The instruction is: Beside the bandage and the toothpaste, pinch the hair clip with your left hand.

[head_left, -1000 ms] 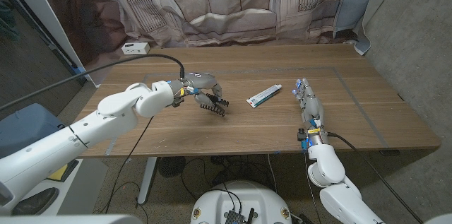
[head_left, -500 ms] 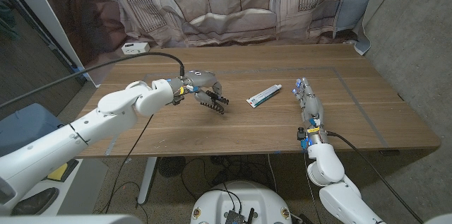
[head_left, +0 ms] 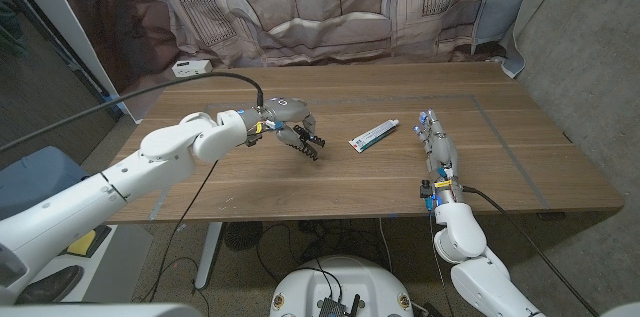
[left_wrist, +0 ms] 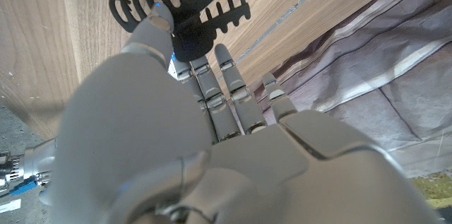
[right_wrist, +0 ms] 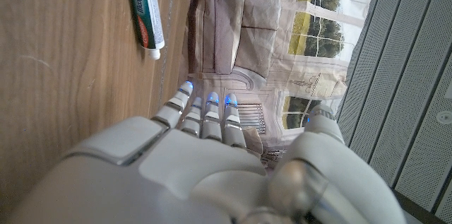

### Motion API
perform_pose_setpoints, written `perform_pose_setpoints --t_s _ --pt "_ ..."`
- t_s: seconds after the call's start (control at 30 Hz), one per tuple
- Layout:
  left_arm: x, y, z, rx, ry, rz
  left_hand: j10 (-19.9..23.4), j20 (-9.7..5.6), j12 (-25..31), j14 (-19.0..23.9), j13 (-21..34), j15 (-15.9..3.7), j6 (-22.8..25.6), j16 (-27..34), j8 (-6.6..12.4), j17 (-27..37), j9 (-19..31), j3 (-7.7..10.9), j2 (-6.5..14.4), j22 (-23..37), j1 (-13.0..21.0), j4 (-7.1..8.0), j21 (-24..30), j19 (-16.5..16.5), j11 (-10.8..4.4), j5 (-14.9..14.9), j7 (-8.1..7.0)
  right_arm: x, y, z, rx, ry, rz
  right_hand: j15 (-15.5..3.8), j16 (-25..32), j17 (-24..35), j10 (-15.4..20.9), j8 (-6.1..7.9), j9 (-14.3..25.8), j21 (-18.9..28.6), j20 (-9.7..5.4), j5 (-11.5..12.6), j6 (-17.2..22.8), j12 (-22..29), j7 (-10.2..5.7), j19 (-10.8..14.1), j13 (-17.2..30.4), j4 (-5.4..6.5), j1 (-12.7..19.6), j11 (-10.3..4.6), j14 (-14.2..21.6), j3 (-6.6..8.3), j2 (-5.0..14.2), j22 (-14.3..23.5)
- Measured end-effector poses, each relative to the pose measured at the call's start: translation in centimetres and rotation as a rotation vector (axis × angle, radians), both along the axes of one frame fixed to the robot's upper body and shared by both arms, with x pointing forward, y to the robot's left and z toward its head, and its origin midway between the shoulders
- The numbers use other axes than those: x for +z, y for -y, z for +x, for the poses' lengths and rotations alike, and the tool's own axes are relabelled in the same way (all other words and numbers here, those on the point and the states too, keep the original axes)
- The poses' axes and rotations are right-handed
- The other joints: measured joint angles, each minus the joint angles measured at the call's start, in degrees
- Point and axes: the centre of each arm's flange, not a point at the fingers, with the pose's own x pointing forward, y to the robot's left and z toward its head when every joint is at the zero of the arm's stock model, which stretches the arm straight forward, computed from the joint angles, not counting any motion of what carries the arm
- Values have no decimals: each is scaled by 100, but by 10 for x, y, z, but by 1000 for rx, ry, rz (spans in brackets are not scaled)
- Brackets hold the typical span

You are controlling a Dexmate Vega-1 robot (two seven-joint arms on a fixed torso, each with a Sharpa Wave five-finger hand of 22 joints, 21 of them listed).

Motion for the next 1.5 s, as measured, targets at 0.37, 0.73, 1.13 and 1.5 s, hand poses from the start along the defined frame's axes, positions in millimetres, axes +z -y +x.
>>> perform_pose_setpoints --t_s 0.37,0.73,1.13,1.5 --pt "2 2 2 -18 4 16 4 0 -74 10 1 10 93 0 -90 9 -93 8 0 1 0 6 0 0 -1 -1 -8 -2 0 2 -3 -5 5 0 0 0 0 0 0 0 0 0 0 0 0 0 0 0 0 0 0 0 0 0" --pt "4 2 5 -18 -94 1 53 98 -314 -244 227 71 165 -165 -277 19 -179 -12 -13 1 13 26 -34 -56 9 -7 0 -3 -1 3 -1 -10 9 0 0 0 0 0 0 0 0 0 0 0 0 0 0 -17 0 0 0 17 0 0" --pt "5 2 7 -6 -128 12 -77 137 -661 -516 252 121 165 -293 -423 -8 -234 -4 38 1 -14 160 -34 -138 -166 -7 0 -4 -2 4 0 -9 10 0 0 0 0 0 0 0 0 0 0 0 0 0 0 -17 0 0 0 17 0 0" --pt "6 3 7 -1 -129 24 -92 137 -749 -571 229 116 149 -337 -481 -34 -230 -27 110 1 57 183 -34 -137 -201 -8 -16 -4 -2 2 -2 -3 16 0 0 0 0 0 0 0 0 0 0 0 0 0 0 -17 0 0 0 17 0 0"
